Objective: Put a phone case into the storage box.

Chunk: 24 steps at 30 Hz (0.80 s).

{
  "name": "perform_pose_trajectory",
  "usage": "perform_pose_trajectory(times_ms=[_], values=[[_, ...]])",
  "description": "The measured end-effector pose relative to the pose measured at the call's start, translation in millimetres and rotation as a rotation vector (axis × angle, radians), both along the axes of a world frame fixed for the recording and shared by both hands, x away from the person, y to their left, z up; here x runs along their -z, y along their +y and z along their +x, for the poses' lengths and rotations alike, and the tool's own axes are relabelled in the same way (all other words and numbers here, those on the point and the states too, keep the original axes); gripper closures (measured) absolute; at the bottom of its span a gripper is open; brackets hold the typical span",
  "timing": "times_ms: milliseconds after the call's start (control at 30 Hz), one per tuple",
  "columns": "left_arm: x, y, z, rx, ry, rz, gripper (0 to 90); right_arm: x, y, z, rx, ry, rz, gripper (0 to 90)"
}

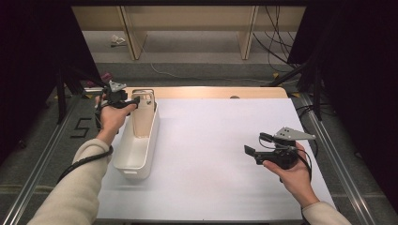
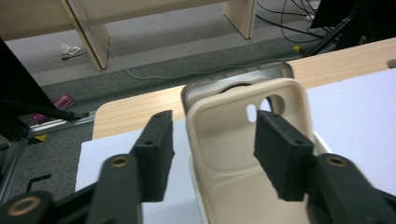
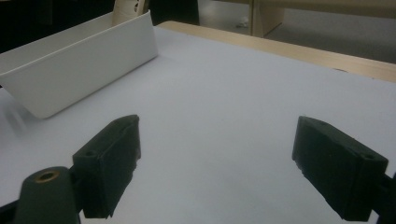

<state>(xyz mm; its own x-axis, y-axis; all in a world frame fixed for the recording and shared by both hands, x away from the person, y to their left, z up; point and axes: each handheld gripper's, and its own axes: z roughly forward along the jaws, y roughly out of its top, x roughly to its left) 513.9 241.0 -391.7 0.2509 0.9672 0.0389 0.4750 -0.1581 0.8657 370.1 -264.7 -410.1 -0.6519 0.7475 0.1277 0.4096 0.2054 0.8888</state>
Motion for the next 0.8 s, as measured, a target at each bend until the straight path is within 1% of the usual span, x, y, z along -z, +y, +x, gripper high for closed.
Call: perform_pose_trajectory(times_ms=[33,67,167,233,267,333,367,400,533,600,667,733,800], values=[[-0.8,-0.7,-1.6,0.011,0.003,0.000,39.0,0.2,0.1,0.1,-0.001,0.000,-0.001,16.2],[-2.3,-2.0,-5.2,0.026,0.007,0.000,36.1,0.2,0.2,0.1,-0.001,0.001,-0.001,16.2],[-6.1,-4.7,-16.2,0.045,-0.004,-0.014,25.0,0.0,0.1,0.0,0.000,0.000,-0.001,16.2],[-8.6,-6.6,-27.8,0.060,-0.013,-0.038,19.1,0.2,-0.2,0.3,0.002,0.000,-0.002,16.2],[-9.2,-7.7,-34.9,0.078,-0.022,-0.055,17.0,0.3,-0.3,0.3,0.003,0.003,0.000,16.2],[-8.0,-10.0,-52.9,0.135,-0.031,-0.077,15.4,0.5,-0.5,0.3,0.003,0.002,0.001,16.2],[-6.7,-10.8,-59.0,0.150,-0.032,-0.088,14.2,0.4,-0.6,0.3,0.002,0.003,0.002,16.2],[-4.2,-12.0,-69.6,0.177,-0.032,-0.102,12.6,0.5,-0.7,0.2,0.002,0.002,0.003,16.2],[3.3,-15.9,-101.1,0.243,-0.060,-0.124,7.4,0.5,-0.4,0.0,0.000,0.001,0.004,16.2],[5.5,-18.7,-116.4,0.284,-0.064,-0.131,4.7,0.4,0.1,-0.2,-0.001,-0.001,0.005,16.2],[6.9,-20.9,-127.3,0.306,-0.076,-0.142,3.1,0.2,0.7,-0.5,-0.003,-0.002,0.005,16.2],[9.7,-24.2,-139.9,0.328,-0.087,-0.142,2.4,-0.2,0.8,-1.1,-0.010,-0.005,0.002,16.2],[11.4,-26.6,-148.9,0.338,-0.097,-0.144,1.8,-0.4,0.7,-1.4,-0.014,-0.005,0.004,16.2]])
